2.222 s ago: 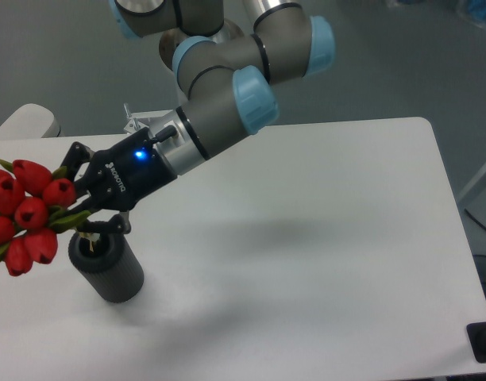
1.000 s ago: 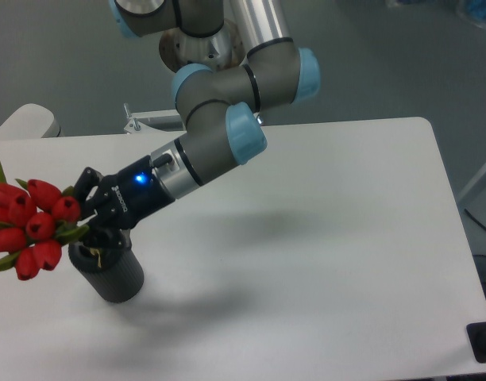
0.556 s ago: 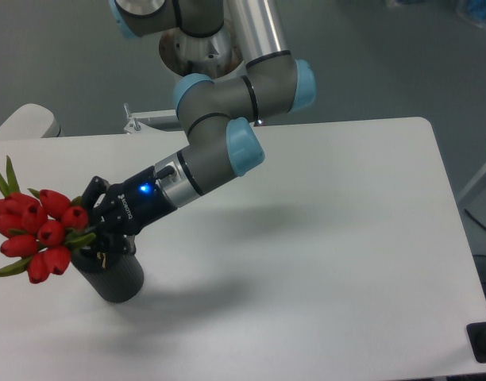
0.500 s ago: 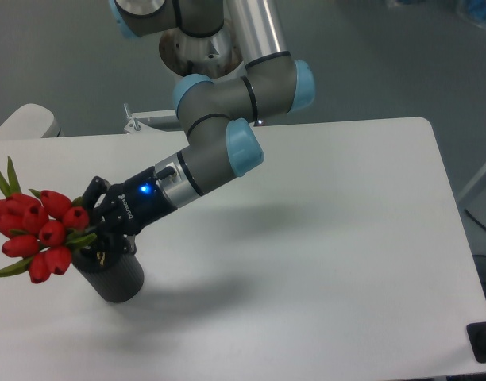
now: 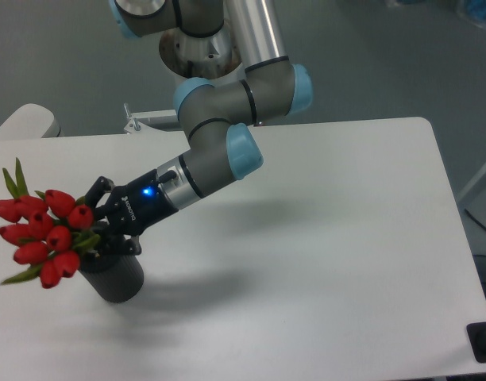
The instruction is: Insert the flowers into the vase
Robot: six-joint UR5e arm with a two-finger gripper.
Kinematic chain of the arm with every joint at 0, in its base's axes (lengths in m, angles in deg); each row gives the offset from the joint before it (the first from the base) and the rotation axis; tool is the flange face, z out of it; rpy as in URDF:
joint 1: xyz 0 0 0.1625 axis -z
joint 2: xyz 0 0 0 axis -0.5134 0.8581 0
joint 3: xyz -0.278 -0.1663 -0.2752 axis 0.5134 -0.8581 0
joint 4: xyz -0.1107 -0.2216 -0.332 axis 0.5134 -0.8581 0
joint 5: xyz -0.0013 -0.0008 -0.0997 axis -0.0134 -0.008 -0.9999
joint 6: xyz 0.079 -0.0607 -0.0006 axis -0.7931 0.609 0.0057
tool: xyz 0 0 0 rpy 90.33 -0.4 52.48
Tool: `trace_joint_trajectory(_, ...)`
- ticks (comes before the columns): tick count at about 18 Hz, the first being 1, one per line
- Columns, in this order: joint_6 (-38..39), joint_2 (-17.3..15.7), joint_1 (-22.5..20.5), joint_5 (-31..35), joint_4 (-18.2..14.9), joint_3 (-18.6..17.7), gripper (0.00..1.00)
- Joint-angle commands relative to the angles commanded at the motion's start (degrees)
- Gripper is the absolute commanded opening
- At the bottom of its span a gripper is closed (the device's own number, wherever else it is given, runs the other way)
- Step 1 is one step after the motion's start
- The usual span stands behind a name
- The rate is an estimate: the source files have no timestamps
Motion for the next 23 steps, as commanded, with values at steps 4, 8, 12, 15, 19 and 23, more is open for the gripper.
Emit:
trace_joint_trajectory(4, -0.09, 0.00, -0.88, 0.09, 0.00, -0.53, 1.00)
trace_joint_trajectory(8, -0.09, -0.18, -3.95, 0.00, 0.44, -1.23, 1.00)
trace_joint_trajectory(12, -0.09, -0.79, -7.11, 0.00, 0.35, -1.32, 1.00)
trace_joint_trajectory(15, -0.09, -0.88, -9.31, 0.00, 0.35, -0.97, 1.00)
trace_joint_trajectory(19, 0.00, -0.18, -11.77, 0.09, 0.35, 0.43, 1.00)
trace_joint_trajectory(23, 0.00, 3.77, -15.38, 1.49, 0.35, 3.94, 1.00)
